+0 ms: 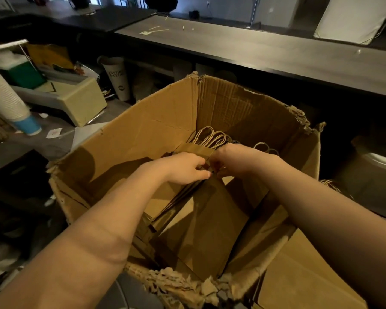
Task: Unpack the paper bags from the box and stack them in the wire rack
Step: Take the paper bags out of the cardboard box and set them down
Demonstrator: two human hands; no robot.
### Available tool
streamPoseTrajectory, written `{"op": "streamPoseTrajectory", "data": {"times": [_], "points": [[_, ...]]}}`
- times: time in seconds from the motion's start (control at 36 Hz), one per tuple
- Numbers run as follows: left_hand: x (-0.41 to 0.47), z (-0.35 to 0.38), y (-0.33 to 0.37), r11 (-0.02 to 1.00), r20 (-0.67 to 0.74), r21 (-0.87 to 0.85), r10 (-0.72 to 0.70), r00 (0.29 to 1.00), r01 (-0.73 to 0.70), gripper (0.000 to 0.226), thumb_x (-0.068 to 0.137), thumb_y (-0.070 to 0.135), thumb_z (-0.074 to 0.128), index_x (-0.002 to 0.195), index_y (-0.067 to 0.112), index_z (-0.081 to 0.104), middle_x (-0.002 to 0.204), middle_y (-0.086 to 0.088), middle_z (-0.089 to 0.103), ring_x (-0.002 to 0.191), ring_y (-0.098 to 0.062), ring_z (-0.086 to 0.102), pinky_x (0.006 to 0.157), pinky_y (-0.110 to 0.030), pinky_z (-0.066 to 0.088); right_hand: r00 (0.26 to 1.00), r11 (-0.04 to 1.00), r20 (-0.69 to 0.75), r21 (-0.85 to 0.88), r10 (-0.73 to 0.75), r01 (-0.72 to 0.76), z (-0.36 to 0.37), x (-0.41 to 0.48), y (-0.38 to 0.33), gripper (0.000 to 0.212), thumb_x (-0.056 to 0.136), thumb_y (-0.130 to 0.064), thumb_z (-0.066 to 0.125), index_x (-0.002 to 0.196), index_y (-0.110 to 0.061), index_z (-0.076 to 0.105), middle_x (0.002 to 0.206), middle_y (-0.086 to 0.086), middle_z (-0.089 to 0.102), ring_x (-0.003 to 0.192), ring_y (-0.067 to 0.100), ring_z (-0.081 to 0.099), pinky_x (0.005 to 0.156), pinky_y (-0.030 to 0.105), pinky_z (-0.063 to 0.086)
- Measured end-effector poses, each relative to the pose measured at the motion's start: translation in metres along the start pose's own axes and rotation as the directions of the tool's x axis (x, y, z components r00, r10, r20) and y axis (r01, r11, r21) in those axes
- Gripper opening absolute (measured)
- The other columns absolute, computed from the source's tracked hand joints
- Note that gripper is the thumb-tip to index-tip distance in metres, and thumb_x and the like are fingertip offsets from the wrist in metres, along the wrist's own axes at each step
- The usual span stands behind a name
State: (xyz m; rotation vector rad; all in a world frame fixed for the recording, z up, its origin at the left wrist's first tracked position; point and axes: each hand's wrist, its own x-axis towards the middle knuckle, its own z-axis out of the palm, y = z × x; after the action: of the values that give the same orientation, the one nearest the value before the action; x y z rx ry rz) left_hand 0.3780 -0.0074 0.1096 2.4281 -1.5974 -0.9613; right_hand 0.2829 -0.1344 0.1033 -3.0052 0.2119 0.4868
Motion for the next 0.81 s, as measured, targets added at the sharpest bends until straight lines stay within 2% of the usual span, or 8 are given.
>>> {"op": "streamPoseTrajectory", "data": {"times": [0.17,0.28,0.47,0.56,0.64,0.72,0.75,0.81], "points": [[-0.002,0.004,0.002,0.997,0.033,-0.082,0.001,0.999,0.002,0.042,0.097,0.039,0.046,0.129,0.012,0.047,0.121,-0.008,0.055,0.091,-0.013,0.048,0.079,-0.027,0.04,0.976,0.993,-0.204,-0.105,-0.07,0.049,0.0,-0.004,0.0,0.021,0.094,-0.027,0.054,0.113,-0.021,0.057,0.117,0.0,0.055,0.117,0.017,0.044,0.098,0.033,0.033],[-0.003,0.0,0.0,0.986,-0.021,-0.17,-0.007,1.0,0.003,0.046,0.096,0.033,0.05,0.138,0.018,0.039,0.132,-0.004,0.051,0.114,-0.017,0.049,0.094,-0.031,0.043,0.948,0.987,-0.299,-0.149,-0.105,0.062,-0.002,-0.007,-0.003,0.025,0.095,-0.029,0.05,0.119,-0.022,0.054,0.122,-0.002,0.053,0.122,0.018,0.04,0.104,0.035,0.029],[-0.002,-0.005,0.0,0.963,-0.062,-0.268,-0.054,0.997,0.035,0.055,0.096,0.032,0.052,0.144,0.014,0.034,0.141,-0.008,0.045,0.125,-0.022,0.045,0.096,-0.031,0.039,0.873,0.98,-0.472,-0.196,-0.12,0.028,-0.007,-0.013,-0.007,0.028,0.094,-0.029,0.052,0.119,-0.018,0.056,0.124,0.002,0.055,0.127,0.024,0.037,0.111,0.039,0.018],[-0.001,-0.005,-0.003,0.936,-0.114,-0.352,-0.064,0.991,0.02,0.03,0.096,0.029,0.051,0.122,0.014,0.055,0.145,-0.002,0.042,0.124,-0.018,0.045,0.095,-0.029,0.038,0.821,0.975,-0.557,-0.223,-0.122,-0.006,-0.009,-0.013,-0.006,0.026,0.09,-0.03,0.053,0.11,-0.015,0.062,0.115,0.007,0.06,0.125,0.03,0.042,0.113,0.044,0.018],[-0.001,-0.005,-0.004,0.899,-0.179,-0.437,-0.078,0.981,-0.008,0.016,0.097,0.024,0.05,0.092,0.013,0.061,0.135,0.0,0.051,0.114,-0.017,0.051,0.093,-0.03,0.041,0.792,0.977,-0.604,-0.209,-0.088,-0.051,-0.01,-0.012,-0.006,0.025,0.088,-0.031,0.056,0.105,-0.015,0.065,0.112,0.009,0.06,0.122,0.032,0.044,0.113,0.046,0.02],[-0.006,-0.007,-0.002,0.875,-0.235,-0.484,-0.101,0.967,-0.026,0.031,0.097,0.023,0.052,0.066,0.014,0.051,0.081,-0.002,0.058,0.074,-0.013,0.054,0.066,-0.025,0.04,0.736,0.984,-0.677,-0.138,-0.011,-0.112,-0.011,-0.012,-0.006,0.026,0.088,-0.03,0.057,0.108,-0.015,0.064,0.116,0.009,0.059,0.124,0.032,0.042,0.113,0.045,0.019],[-0.008,-0.008,-0.002,0.862,-0.246,-0.506,-0.105,0.963,-0.035,0.034,0.096,0.023,0.053,0.064,0.014,0.049,0.068,0.0,0.052,0.065,-0.012,0.051,0.062,-0.025,0.039,0.716,0.985,-0.698,-0.11,0.019,-0.134,-0.011,-0.012,-0.005,0.027,0.089,-0.03,0.055,0.11,-0.016,0.062,0.118,0.009,0.058,0.126,0.031,0.04,0.113,0.044,0.018],[-0.011,-0.011,-0.004,0.824,-0.243,-0.565,-0.113,0.963,-0.046,0.03,0.096,0.023,0.053,0.07,0.01,0.061,0.069,-0.005,0.061,0.07,-0.017,0.06,0.067,-0.029,0.048,0.672,0.983,-0.736,-0.054,0.078,-0.174,-0.012,-0.014,-0.003,0.029,0.091,-0.03,0.054,0.115,-0.016,0.059,0.122,0.009,0.055,0.128,0.031,0.037,0.112,0.043,0.018]]}}
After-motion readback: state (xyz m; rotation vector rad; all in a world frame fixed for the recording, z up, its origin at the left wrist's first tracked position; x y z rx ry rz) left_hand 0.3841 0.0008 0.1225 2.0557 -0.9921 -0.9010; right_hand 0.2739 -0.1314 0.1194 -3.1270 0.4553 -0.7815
